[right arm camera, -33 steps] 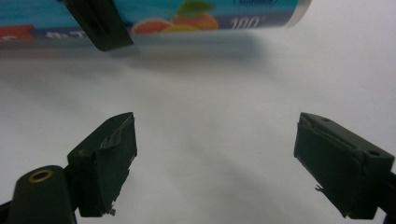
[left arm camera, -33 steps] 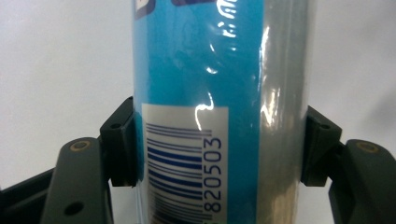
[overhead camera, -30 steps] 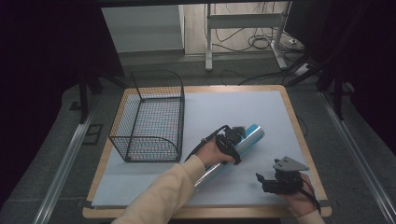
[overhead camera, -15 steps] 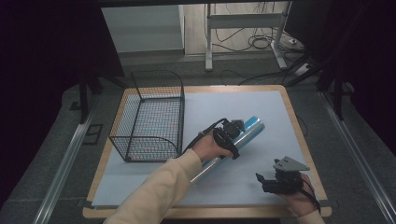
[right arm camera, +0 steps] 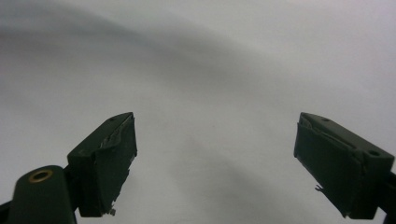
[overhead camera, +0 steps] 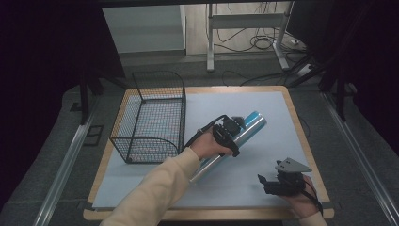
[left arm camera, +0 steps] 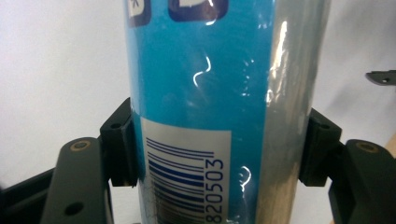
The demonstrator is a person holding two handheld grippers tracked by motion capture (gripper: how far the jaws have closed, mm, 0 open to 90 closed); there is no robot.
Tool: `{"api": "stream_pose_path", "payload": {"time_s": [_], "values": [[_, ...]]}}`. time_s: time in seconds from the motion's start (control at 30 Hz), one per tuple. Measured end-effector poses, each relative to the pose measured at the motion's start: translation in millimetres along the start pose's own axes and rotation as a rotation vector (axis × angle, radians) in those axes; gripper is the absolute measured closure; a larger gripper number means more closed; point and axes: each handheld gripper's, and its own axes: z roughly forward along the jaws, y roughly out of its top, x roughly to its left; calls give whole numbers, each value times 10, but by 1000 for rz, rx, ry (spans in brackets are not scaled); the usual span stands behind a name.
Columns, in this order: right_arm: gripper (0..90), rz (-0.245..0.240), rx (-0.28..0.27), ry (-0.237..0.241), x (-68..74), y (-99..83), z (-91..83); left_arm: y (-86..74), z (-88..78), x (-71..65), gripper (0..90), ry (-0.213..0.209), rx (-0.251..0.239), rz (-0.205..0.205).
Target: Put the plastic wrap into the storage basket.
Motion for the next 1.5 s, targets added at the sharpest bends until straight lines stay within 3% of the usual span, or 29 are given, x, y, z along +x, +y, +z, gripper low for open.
{"api": "stream_pose_path", "payload": {"time_s": [0.4, 1.0, 1.5], "values": [[135, 3, -2, -3, -3, 0, -2, 14, -79, 37, 317, 9, -16, -11], [135, 6, -9, -3, -15, 1, -16, 142, -226, 134, 317, 30, -21, 5], [136, 11, -23, -11, -38, 7, -9, 260, -360, 351, 318, 32, -38, 0]]}}
